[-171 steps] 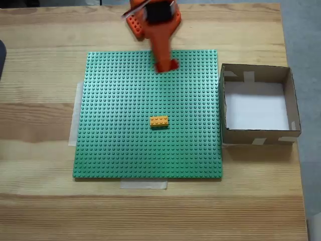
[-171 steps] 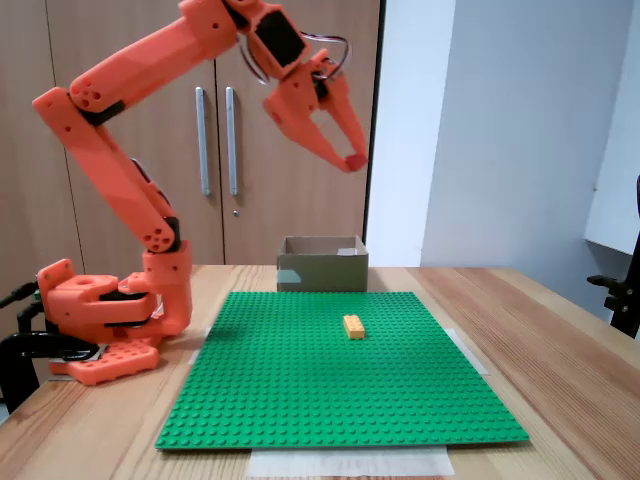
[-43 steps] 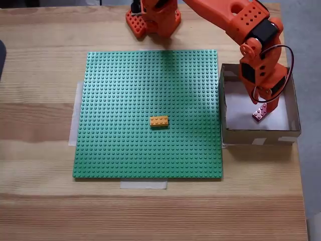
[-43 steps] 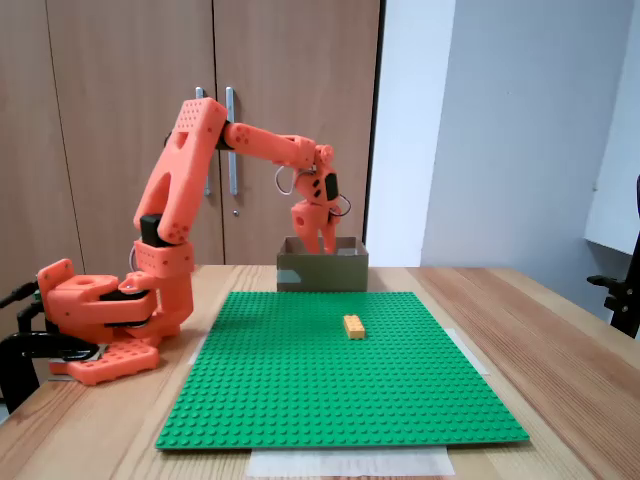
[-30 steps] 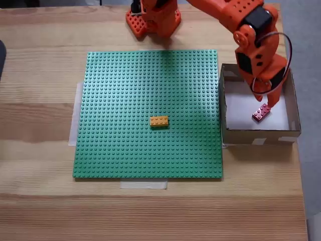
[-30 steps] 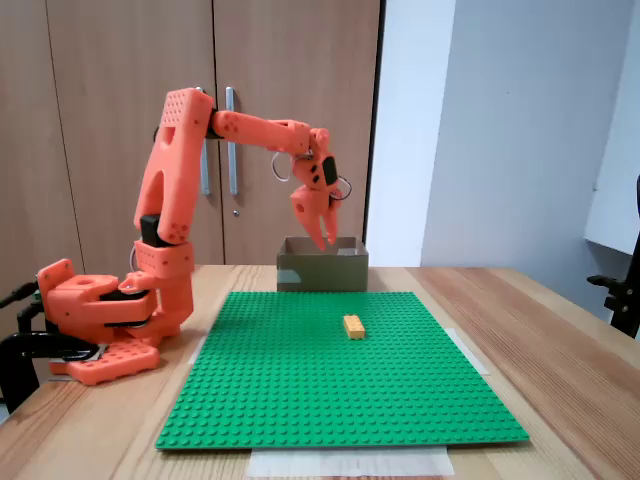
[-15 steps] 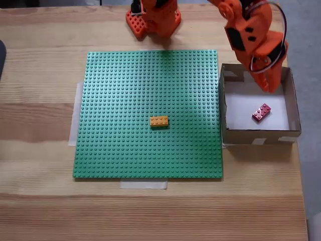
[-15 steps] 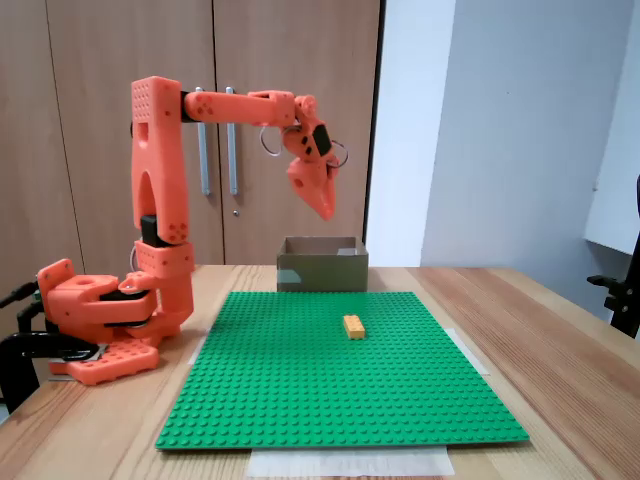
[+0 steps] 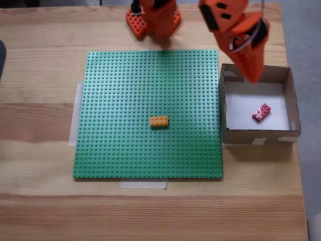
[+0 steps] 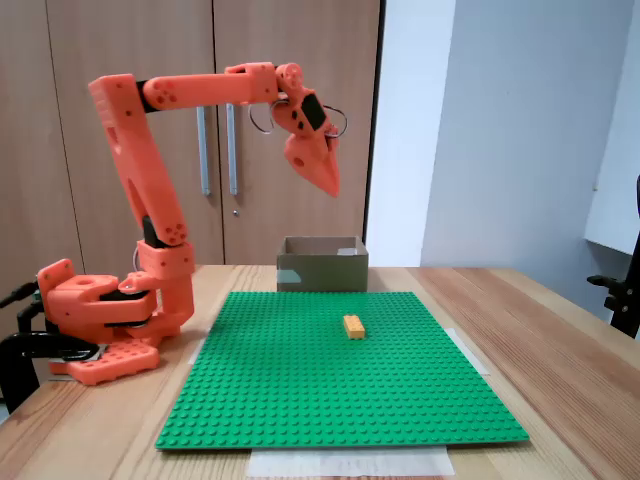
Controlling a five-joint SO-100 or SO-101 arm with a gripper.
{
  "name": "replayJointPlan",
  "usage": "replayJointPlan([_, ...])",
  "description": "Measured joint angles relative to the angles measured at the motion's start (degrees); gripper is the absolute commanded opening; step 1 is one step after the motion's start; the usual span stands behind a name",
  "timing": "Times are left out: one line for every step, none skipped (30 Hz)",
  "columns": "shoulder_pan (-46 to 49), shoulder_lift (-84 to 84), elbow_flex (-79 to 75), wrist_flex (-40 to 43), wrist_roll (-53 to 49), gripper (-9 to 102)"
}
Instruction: Pick the red lego block and put it in the box.
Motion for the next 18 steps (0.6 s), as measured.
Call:
replayJointPlan([0.9, 1.7, 1.8, -1.1, -0.4, -1])
replayJointPlan([1.8, 3.3, 3.3, -2.0, -0.8, -1])
replayJointPlan([2.5, 4.7, 4.7, -2.7, -1.0, -1])
replayJointPlan([3.4, 6.1, 6.2, -3.5, -1.2, -1])
replayJointPlan([4.4, 7.5, 7.6, -4.6, -1.5, -1])
replayJointPlan([5.4, 8.7, 9.1, -5.5, -1.8, -1])
replayJointPlan([6.6, 10.2, 10.5, -6.6, -1.8, -1])
replayJointPlan([8.1, 11.9, 12.5, -8.0, -2.0, -1])
replayJointPlan([9.6, 12.9, 13.6, -9.1, -2.2, -1])
replayJointPlan([10.6, 13.9, 14.6, -9.9, -2.2, -1])
replayJointPlan([11.7, 14.9, 15.6, -10.6, -2.2, -1])
replayJointPlan([13.2, 15.6, 15.8, -11.0, -1.8, -1])
replayJointPlan([14.8, 16.3, 15.8, -11.2, -1.3, -1])
replayJointPlan([16.4, 17.1, 16.3, -11.5, -0.9, -1])
replayJointPlan([17.9, 17.8, 16.6, -11.6, -0.4, -1])
replayJointPlan([19.1, 18.5, 16.9, -11.7, 0.2, -1])
replayJointPlan([20.2, 19.2, 17.2, -11.7, 0.7, -1])
replayJointPlan([21.4, 20.0, 17.8, -11.7, 1.1, -1])
